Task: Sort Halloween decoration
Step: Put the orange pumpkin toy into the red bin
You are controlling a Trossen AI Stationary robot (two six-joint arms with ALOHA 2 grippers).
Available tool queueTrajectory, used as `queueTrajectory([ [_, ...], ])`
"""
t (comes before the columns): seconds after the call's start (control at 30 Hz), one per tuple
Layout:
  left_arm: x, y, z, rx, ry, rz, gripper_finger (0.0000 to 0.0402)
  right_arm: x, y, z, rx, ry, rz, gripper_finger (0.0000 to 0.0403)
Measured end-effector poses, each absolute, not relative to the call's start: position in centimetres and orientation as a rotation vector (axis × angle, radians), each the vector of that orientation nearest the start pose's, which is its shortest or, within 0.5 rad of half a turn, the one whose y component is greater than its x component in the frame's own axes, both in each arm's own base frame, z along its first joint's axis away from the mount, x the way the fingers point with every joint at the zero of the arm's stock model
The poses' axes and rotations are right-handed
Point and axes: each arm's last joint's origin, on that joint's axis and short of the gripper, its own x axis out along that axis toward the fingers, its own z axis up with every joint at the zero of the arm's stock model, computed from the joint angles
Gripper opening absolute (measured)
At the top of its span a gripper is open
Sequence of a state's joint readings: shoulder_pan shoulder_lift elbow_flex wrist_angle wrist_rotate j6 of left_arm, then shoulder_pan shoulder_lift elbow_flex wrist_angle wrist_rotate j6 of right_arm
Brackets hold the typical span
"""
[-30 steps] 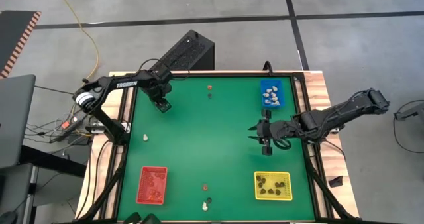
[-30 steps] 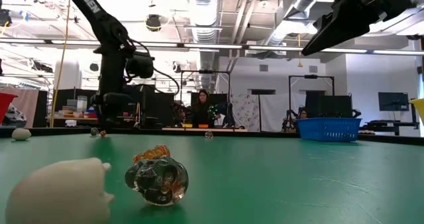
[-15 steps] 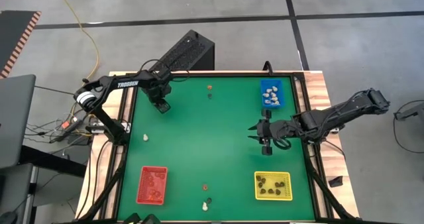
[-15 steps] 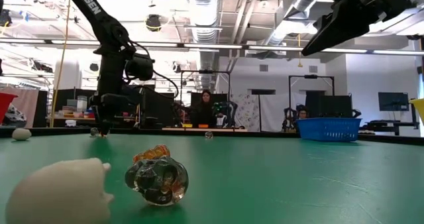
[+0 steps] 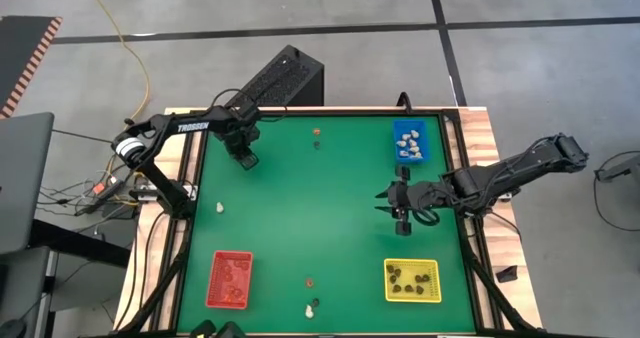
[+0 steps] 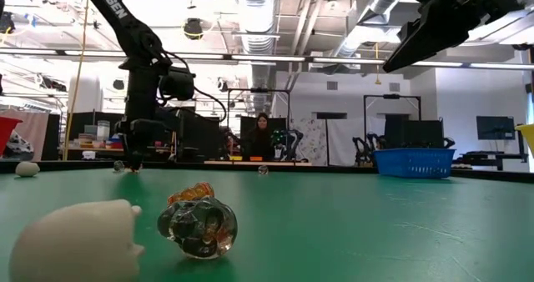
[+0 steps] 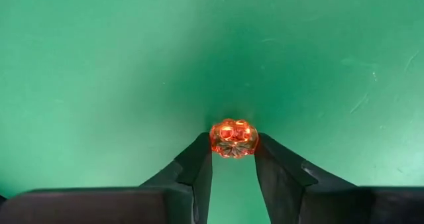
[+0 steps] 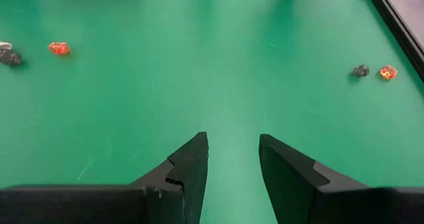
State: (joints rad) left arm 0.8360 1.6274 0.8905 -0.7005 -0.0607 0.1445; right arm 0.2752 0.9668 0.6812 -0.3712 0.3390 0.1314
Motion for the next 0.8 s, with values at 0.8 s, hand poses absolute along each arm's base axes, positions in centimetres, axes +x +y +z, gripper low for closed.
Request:
queueTrajectory([
  [0.8, 18.22, 20.3, 14.37, -0.497, 1.392, 0.594, 0.0077, 19.15, 4.56, 24.98, -0.059, 0.644, -0.056, 0.0166],
])
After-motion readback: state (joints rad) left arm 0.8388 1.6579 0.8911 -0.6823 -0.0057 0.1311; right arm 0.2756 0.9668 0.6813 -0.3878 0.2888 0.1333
